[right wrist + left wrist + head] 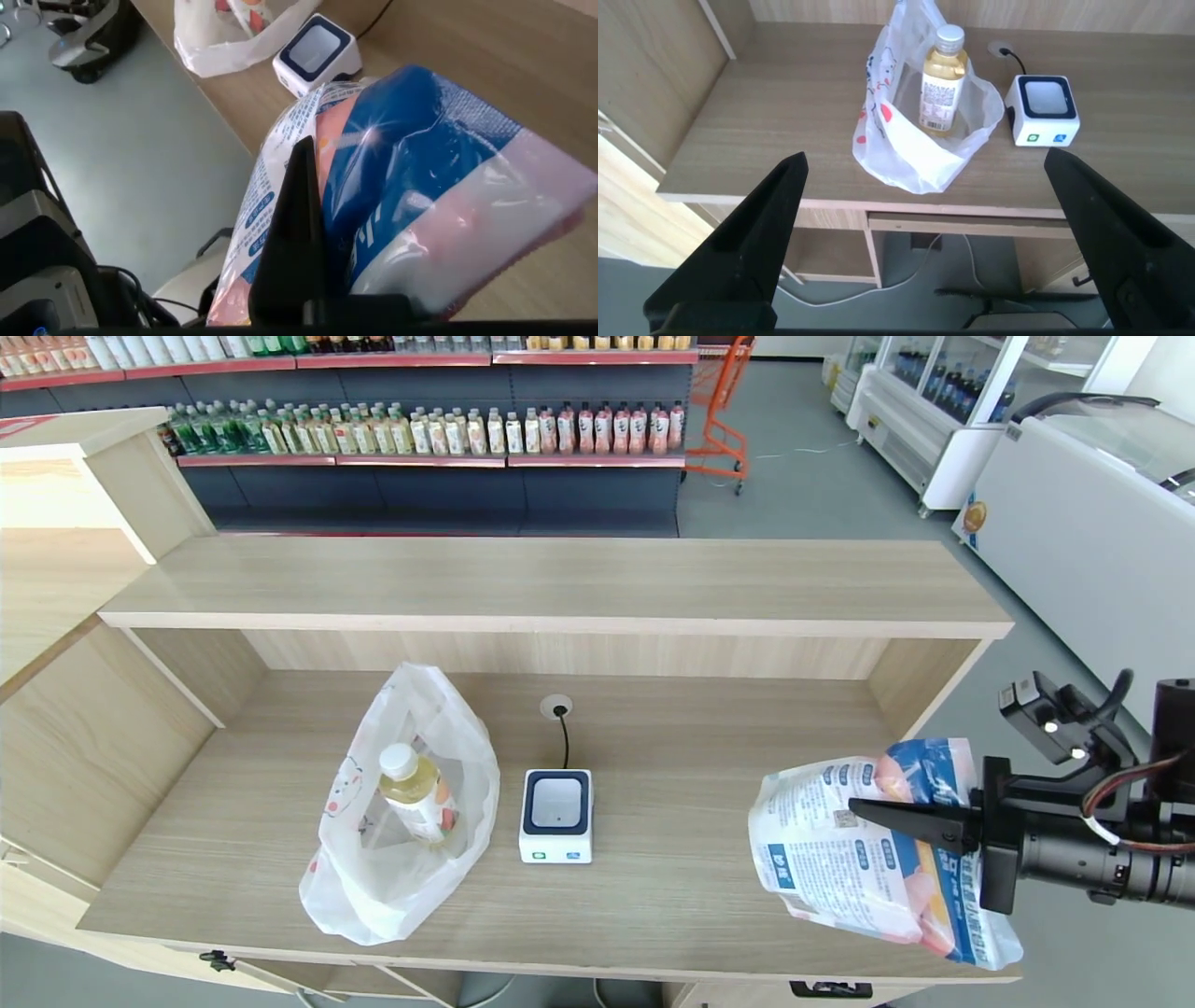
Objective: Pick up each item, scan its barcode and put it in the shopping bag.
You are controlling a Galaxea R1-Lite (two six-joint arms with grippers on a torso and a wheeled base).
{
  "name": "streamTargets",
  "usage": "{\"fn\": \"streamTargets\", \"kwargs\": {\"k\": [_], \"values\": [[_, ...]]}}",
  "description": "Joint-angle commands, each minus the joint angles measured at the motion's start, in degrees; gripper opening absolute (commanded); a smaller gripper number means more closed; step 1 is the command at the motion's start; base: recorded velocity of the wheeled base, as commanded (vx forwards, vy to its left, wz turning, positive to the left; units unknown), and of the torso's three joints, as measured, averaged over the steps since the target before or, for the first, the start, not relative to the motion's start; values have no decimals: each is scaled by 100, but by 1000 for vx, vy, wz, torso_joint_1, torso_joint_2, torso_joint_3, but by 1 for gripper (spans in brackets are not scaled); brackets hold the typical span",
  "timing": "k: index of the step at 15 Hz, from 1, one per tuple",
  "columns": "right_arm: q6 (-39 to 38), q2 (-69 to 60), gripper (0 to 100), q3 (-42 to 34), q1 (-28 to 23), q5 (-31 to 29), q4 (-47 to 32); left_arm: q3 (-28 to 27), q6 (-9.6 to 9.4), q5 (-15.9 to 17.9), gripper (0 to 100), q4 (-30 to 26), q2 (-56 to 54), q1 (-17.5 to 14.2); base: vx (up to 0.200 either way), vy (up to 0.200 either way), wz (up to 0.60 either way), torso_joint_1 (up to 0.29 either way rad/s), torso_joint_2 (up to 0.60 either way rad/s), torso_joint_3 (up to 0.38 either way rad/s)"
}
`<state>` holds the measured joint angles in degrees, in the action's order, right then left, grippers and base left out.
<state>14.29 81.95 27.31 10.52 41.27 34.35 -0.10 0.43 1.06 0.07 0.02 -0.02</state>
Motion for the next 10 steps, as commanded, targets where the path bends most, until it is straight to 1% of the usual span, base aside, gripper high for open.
{"fn": "streamTargets", "kwargs": {"k": [1, 5, 6, 10], "values": [[4, 23, 0, -15, 3, -4, 1, 1, -8, -1, 100, 1, -2, 2, 0, 200, 0, 12, 12, -2], [21, 208, 0, -32, -33, -40, 28, 1, -8, 8, 100, 1, -2, 2, 0, 200, 0, 1, 4, -1], [74, 366, 0, 3, -129, -48, 36, 1, -8, 8, 100, 1, -2, 2, 0, 200, 0, 2, 2, -2], [760, 1324, 0, 451, -305, -145, 493, 1, -16, 8, 100, 1, -2, 2, 0, 200, 0, -1, 0, 2]]}}
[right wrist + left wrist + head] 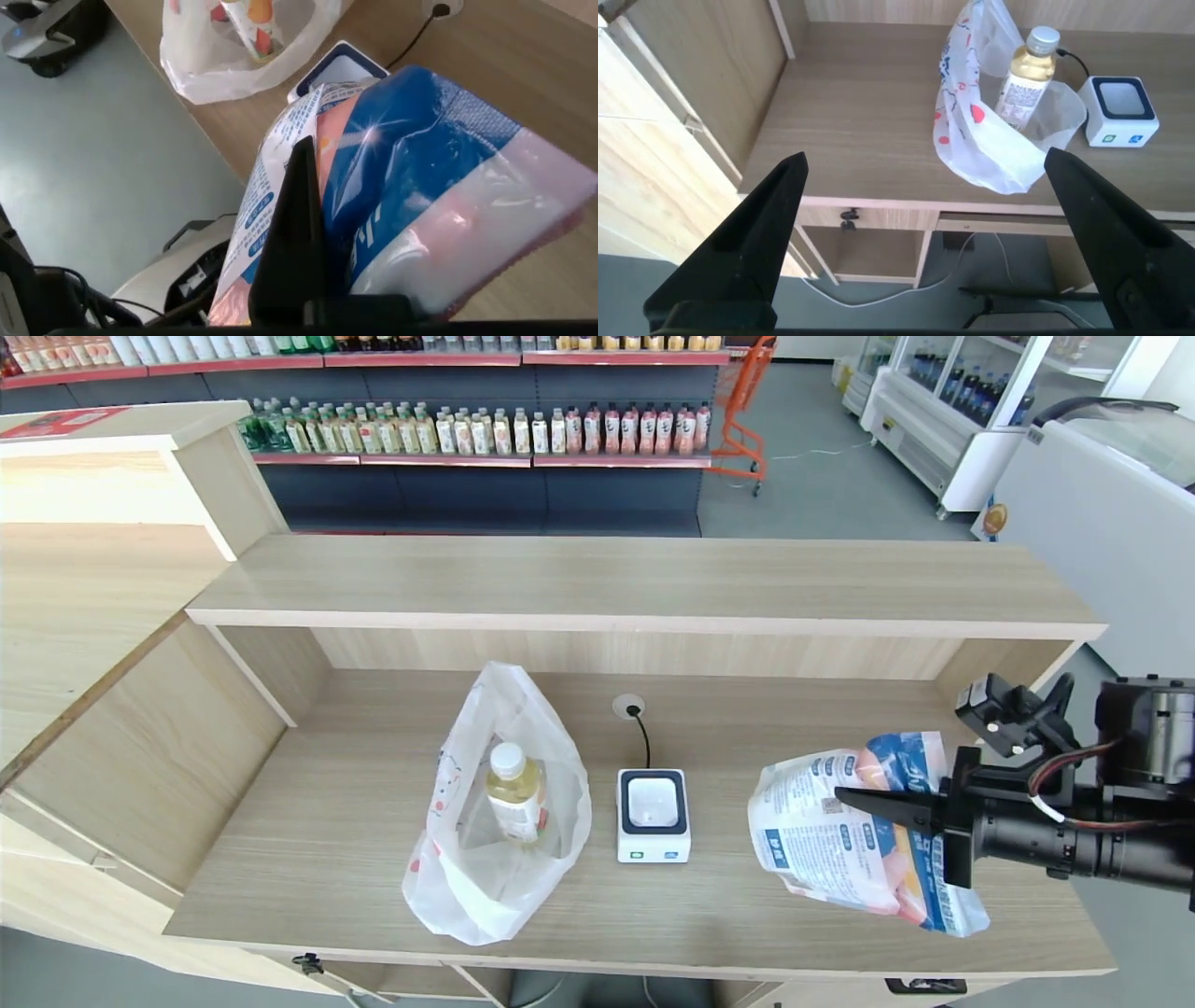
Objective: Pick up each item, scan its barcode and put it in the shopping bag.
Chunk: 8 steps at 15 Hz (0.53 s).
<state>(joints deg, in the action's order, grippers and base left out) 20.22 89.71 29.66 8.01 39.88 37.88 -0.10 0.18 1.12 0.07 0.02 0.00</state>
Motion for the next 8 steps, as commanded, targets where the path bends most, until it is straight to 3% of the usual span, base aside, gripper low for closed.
{"fn": "streamTargets", "kwargs": {"k": [1, 2, 8], "values": [[351, 785, 0, 365, -54, -6, 282, 1, 8, 2, 100, 1, -2, 0, 0, 200, 0, 2, 2, 7], [570, 1022, 0, 567, -54, -6, 370, 1, 17, 2, 100, 1, -2, 0, 0, 200, 0, -2, -2, 2], [2135, 2147, 0, 1763, -63, 337, 396, 1, 26, -7, 100, 1, -2, 0, 0, 0, 0, 0, 0, 0]]}}
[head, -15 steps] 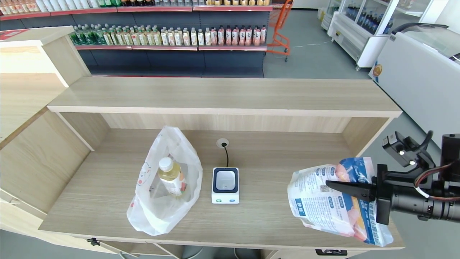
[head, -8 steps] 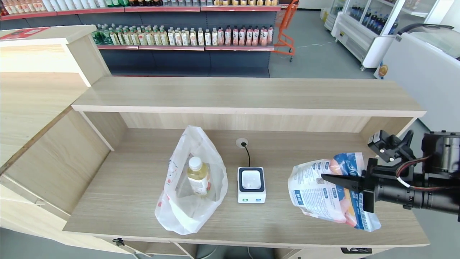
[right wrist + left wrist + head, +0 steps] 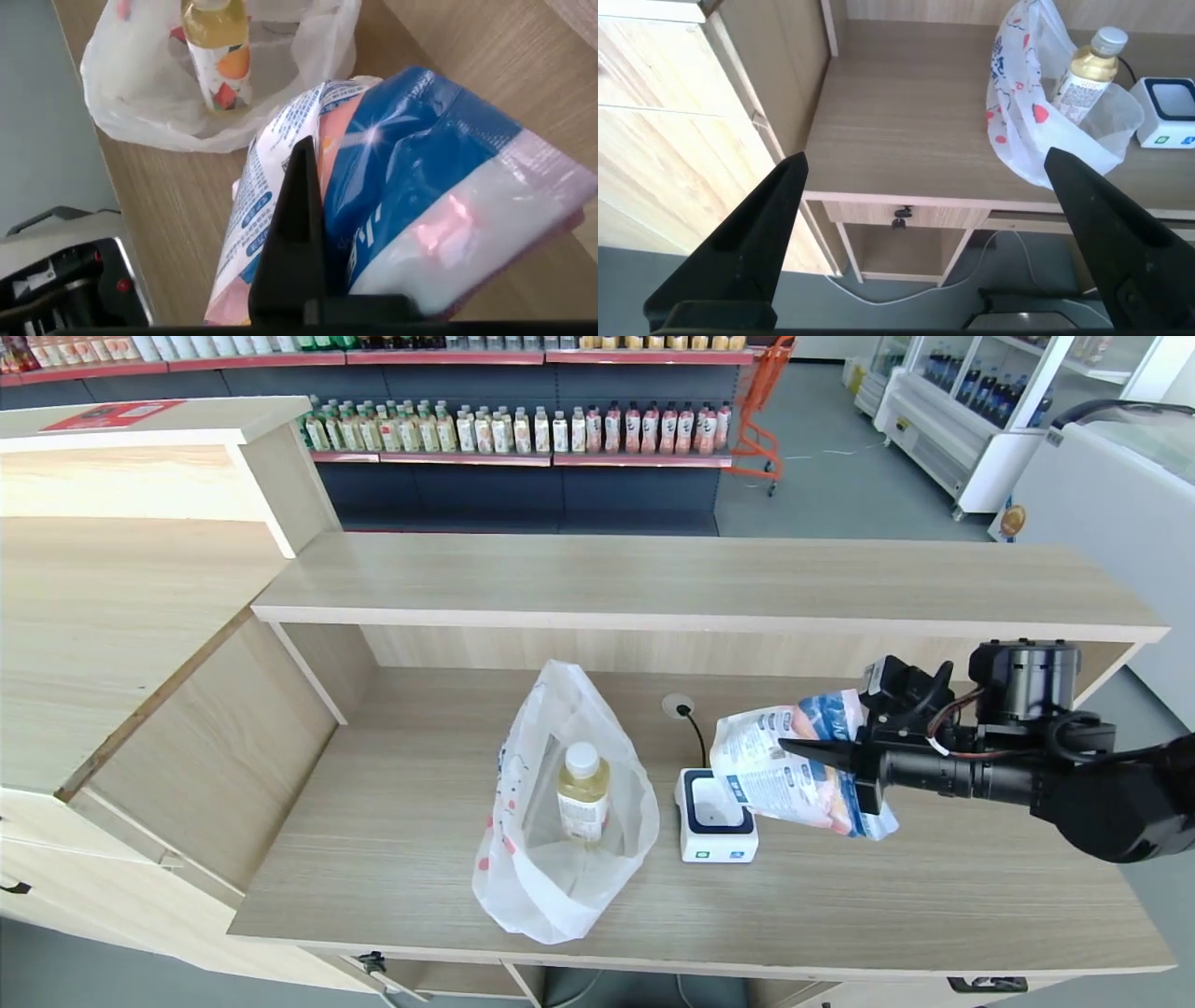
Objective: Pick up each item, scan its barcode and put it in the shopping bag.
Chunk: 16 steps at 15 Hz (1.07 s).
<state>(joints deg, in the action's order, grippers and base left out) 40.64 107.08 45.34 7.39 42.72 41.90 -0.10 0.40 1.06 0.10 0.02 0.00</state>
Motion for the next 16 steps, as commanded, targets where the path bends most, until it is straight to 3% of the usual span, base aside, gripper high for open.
{"fn": "streamTargets", "kwargs": {"k": [1, 4, 16], "values": [[409, 533, 0, 283, -9, 79, -6, 1, 4, -1, 100, -1, -2, 0, 0, 0, 0, 0, 0, 0], [1411, 929, 0, 555, -150, 395, -15, 1, 4, -1, 100, -1, -2, 0, 0, 0, 0, 0, 0, 0], [2281, 1895, 0, 1329, -106, 879, 143, 1, 4, -1, 100, -1, -2, 0, 0, 0, 0, 0, 0, 0]]}}
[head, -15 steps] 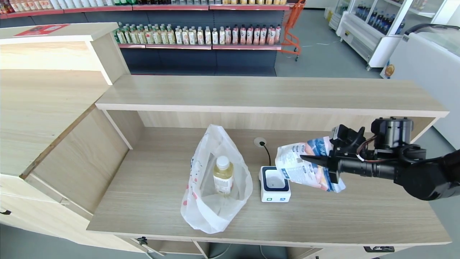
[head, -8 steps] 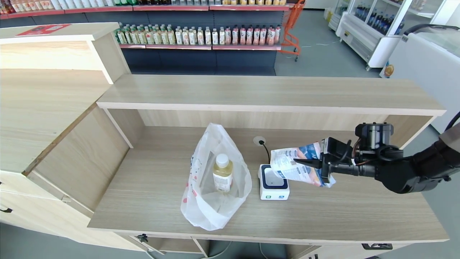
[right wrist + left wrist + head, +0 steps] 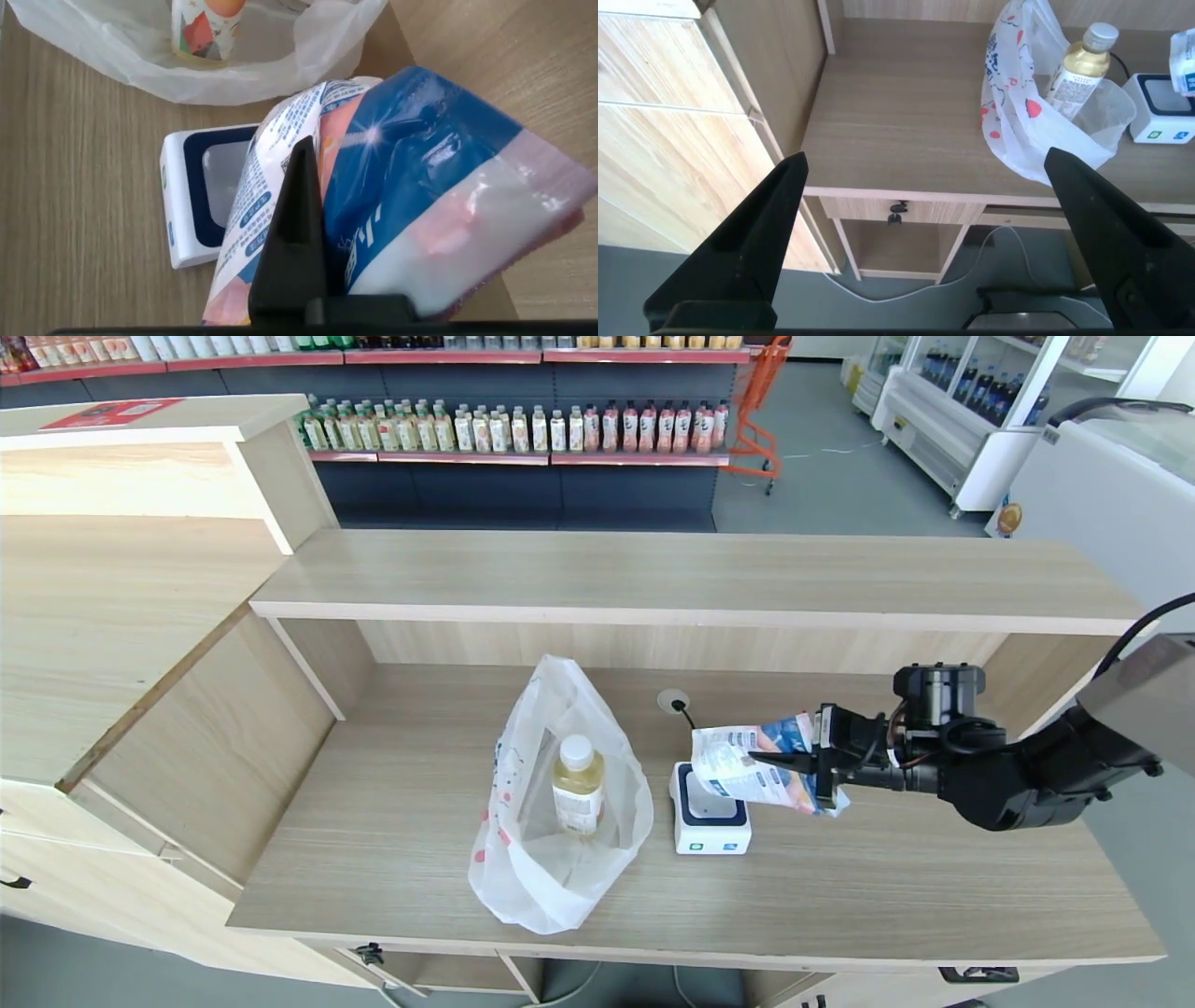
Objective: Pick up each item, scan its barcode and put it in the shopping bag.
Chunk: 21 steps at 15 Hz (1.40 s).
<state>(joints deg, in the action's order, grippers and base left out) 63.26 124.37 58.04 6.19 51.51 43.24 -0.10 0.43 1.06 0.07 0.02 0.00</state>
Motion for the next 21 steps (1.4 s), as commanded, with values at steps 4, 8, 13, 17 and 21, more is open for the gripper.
{"fn": "streamTargets", "kwargs": {"k": [4, 8, 13, 17, 21], "values": [[20, 334, 0, 102, 110, 9, 246, 1, -8, 8, 100, 1, -2, 0, 0, 0, 0, 0, 0, 0], [-6, 281, 0, 173, 110, 17, 246, 1, 1, 8, 100, 1, -2, 0, 0, 0, 0, 0, 0, 0], [-200, 193, 0, 173, 110, 26, 246, 1, 1, -1, 100, 1, -2, 0, 0, 0, 0, 0, 0, 0], [-288, 132, 0, 190, 110, 35, 255, 1, 1, -1, 100, 1, -2, 0, 0, 0, 0, 0, 0, 0], [-323, 123, 0, 217, 110, 70, 352, 1, 1, -1, 100, 1, -2, 0, 0, 0, 0, 0, 0, 0]]}}
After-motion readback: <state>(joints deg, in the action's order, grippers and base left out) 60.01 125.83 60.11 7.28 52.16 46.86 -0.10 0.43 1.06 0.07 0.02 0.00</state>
